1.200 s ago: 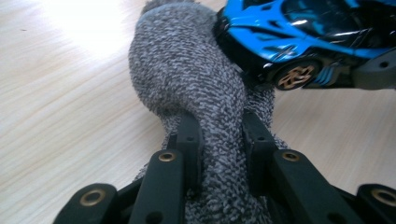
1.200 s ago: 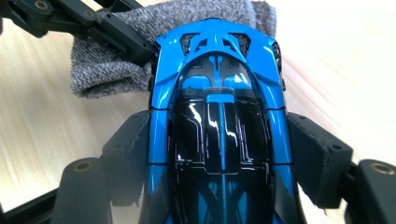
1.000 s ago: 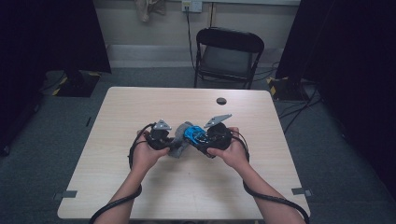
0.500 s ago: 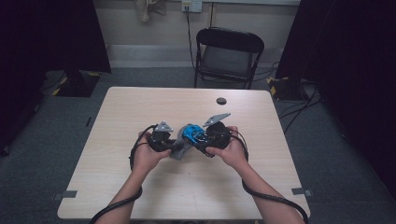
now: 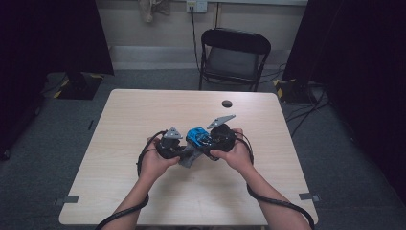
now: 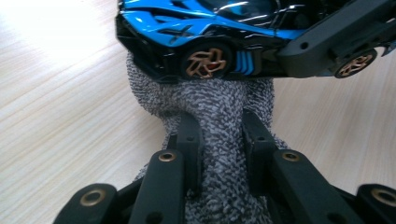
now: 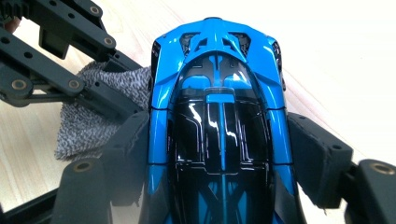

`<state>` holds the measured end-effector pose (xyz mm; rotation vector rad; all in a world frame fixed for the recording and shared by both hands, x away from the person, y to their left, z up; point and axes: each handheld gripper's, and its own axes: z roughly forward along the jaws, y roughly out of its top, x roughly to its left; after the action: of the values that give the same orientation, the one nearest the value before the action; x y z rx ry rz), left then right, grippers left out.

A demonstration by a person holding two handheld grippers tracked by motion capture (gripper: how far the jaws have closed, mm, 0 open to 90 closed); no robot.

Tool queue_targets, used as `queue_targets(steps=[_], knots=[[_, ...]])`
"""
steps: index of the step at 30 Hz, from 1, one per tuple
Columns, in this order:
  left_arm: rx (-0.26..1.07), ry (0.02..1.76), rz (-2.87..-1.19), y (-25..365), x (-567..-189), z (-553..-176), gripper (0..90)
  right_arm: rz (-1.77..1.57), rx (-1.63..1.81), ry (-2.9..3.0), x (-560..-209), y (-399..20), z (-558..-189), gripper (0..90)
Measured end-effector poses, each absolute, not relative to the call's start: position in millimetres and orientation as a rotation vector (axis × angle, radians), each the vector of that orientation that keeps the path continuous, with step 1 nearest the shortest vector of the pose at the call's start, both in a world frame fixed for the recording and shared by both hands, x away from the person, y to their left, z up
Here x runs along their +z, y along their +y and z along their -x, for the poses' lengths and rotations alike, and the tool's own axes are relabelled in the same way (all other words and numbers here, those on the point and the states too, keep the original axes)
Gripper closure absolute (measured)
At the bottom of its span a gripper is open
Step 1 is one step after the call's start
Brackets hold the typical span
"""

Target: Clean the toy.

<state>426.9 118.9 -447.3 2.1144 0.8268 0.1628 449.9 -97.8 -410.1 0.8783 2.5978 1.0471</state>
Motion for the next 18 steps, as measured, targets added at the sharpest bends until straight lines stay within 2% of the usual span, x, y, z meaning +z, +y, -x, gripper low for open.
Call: queue_targets(steps=[18], knots=[[0.143, 0.772, -2.110, 104, -452, -416, 73.5, -0.912, 1.050, 2.594, -412, -95, -454, 28.9]])
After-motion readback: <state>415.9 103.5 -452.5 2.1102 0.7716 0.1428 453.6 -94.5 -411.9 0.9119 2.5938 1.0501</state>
